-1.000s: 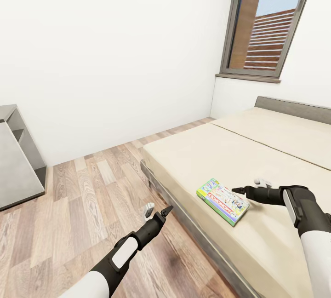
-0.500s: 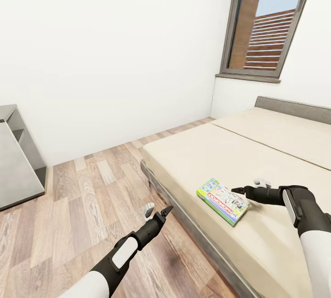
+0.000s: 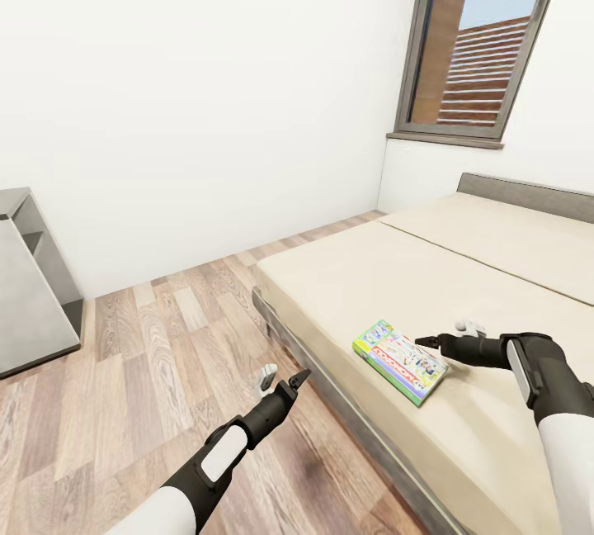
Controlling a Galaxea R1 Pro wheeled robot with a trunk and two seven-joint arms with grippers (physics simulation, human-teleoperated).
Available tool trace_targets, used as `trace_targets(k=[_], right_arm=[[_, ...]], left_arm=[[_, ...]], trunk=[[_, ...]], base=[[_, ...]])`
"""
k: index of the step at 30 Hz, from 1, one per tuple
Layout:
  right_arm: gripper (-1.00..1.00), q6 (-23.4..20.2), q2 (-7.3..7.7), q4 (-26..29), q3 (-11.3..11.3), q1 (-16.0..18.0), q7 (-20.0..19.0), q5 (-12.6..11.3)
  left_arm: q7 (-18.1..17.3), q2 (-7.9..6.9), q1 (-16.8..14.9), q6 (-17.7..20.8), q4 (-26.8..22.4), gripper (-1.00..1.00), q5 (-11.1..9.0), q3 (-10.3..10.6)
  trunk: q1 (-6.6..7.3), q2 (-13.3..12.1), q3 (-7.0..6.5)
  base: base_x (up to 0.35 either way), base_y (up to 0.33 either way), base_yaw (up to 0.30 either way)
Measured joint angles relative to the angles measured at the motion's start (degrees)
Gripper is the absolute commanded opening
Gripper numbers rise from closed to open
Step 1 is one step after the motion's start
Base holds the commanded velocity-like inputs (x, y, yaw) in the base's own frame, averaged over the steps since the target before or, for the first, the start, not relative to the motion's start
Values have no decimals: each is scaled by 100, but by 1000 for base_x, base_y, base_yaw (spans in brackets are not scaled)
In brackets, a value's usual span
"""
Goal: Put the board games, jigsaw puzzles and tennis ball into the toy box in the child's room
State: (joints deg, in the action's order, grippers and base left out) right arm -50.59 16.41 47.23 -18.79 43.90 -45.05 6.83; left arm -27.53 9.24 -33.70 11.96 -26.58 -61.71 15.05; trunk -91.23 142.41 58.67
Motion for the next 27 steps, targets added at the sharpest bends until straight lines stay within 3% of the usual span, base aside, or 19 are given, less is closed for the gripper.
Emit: trace_targets(k=[16,27], right_arm=[[100,-15,-2,-14,3,3,-19,-29],[100,-12,-2,-15,3,0,-33,-38]], left_arm=[[-3,0,0,0,-1,100,0,0],[0,0,0,0,0,100,0,0]], trunk=[[0,0,0],[0,0,0]], base=[[0,0,147],[0,0,58]])
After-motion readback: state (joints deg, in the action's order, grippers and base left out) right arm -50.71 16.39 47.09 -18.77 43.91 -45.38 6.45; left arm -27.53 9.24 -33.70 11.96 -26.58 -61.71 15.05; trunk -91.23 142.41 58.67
